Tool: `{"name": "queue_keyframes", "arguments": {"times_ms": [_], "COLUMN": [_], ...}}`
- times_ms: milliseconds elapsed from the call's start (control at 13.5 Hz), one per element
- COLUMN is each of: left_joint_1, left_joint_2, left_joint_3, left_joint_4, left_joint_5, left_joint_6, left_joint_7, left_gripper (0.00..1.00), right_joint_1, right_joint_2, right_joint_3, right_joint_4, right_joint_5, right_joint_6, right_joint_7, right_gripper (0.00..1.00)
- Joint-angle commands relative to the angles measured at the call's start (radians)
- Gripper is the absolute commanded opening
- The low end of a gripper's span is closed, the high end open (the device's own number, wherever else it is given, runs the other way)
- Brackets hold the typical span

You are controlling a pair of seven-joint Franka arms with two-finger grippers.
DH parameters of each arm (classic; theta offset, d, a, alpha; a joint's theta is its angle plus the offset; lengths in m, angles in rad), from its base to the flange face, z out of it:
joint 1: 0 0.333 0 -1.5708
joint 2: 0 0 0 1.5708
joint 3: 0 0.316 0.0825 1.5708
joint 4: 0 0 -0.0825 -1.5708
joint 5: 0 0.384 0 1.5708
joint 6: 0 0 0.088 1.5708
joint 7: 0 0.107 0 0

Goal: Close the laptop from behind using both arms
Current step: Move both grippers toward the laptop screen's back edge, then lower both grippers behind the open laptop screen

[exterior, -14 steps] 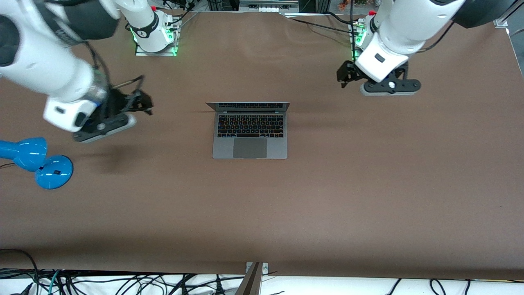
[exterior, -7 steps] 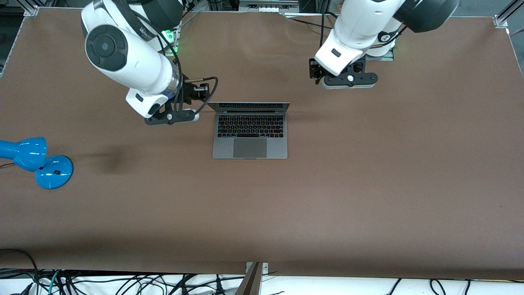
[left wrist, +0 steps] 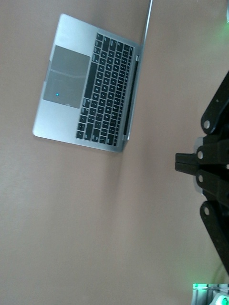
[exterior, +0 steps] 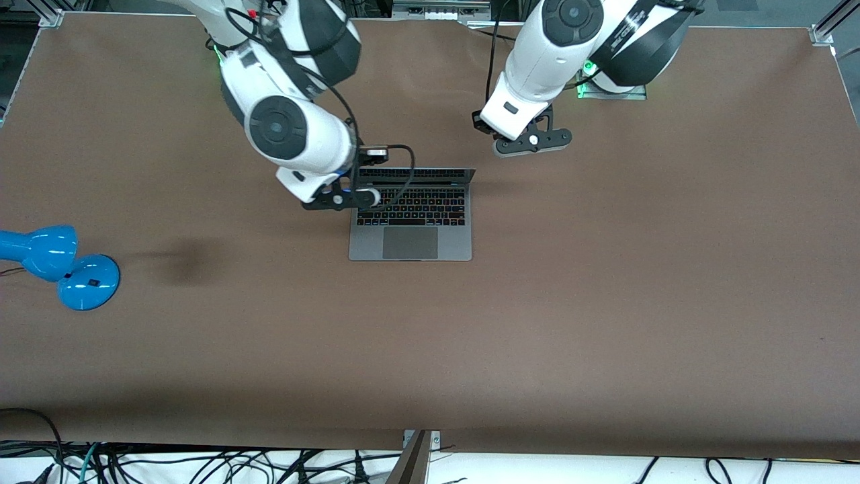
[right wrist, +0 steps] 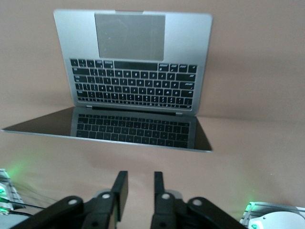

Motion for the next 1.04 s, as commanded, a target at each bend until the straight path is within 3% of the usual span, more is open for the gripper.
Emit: {"name": "queue_keyframes", "arguments": {"times_ms": [0,963], "left_joint_1": [-0.016,-0.034], "left_joint_2": [0.051,0.201], "left_joint_3": [-0.008,-0.007], "left_joint_4": [0.003,0.009], "left_joint_5": [-0.016,-0.003], "left_joint_6": [0.015,0.118], "left_joint_7": [-0.048,-0.051], "left_gripper": [0.00,0.00], "right_joint_1": [0.011,0.054], "right_joint_2": [0.018,0.128], "right_joint_3": [-0.008,-0.008], "right_joint_4": [0.011,0.005], "right_joint_5": [0.016,0.017], "right_joint_6": [-0.009,0.014], "right_joint_7": [0.011,0.009], "right_gripper": [0.24,0.17]}}
